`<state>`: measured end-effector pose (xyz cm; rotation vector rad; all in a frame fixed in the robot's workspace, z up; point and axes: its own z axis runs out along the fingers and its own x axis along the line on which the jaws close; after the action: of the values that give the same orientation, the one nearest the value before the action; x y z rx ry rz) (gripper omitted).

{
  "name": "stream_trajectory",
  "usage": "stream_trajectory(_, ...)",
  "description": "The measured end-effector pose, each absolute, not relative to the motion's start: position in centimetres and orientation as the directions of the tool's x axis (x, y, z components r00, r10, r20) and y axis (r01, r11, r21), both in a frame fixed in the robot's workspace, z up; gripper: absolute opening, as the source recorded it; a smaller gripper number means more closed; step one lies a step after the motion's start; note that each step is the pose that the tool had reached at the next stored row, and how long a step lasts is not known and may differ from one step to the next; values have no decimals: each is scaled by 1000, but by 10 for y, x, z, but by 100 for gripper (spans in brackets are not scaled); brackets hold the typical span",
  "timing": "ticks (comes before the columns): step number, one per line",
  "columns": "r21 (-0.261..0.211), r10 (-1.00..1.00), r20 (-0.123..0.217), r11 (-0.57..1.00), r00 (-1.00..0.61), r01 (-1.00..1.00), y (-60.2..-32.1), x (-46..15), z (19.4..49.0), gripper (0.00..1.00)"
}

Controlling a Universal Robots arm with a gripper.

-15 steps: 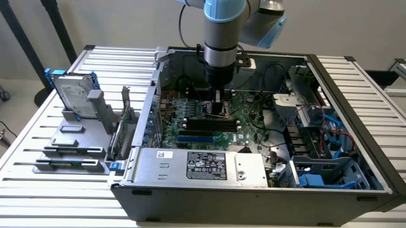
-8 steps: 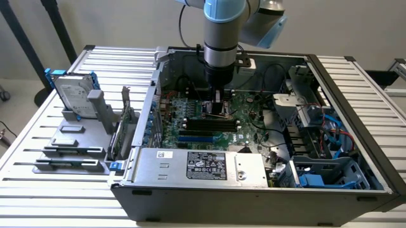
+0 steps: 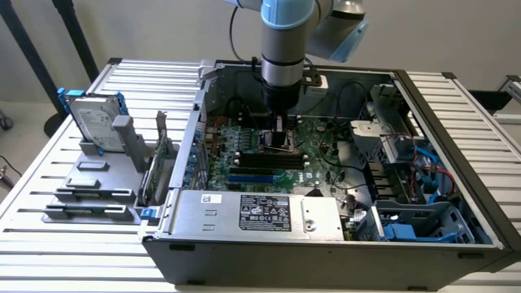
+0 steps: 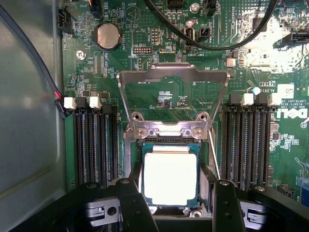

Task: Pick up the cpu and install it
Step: 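Place the cpu into insertion slot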

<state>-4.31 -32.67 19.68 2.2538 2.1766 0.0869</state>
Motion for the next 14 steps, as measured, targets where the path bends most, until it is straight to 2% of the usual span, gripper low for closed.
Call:
stream_trajectory(4,47,999,35,-35,34,998,-327,-43,197,55)
stream_trajectory(5,47,999,36,-35,34,998,-327,-43,196,56)
stream_trajectory(6,47,999,35,-35,34,998,-327,-43,196,62)
stream_trajectory(8,47,999,35,-36,34,998,-327,-43,196,62)
stream_trajectory(9,47,999,35,-35,34,998,-327,-43,197,69)
stream_trajectory(14,47,999,35,-36,34,998,-327,-43,197,69)
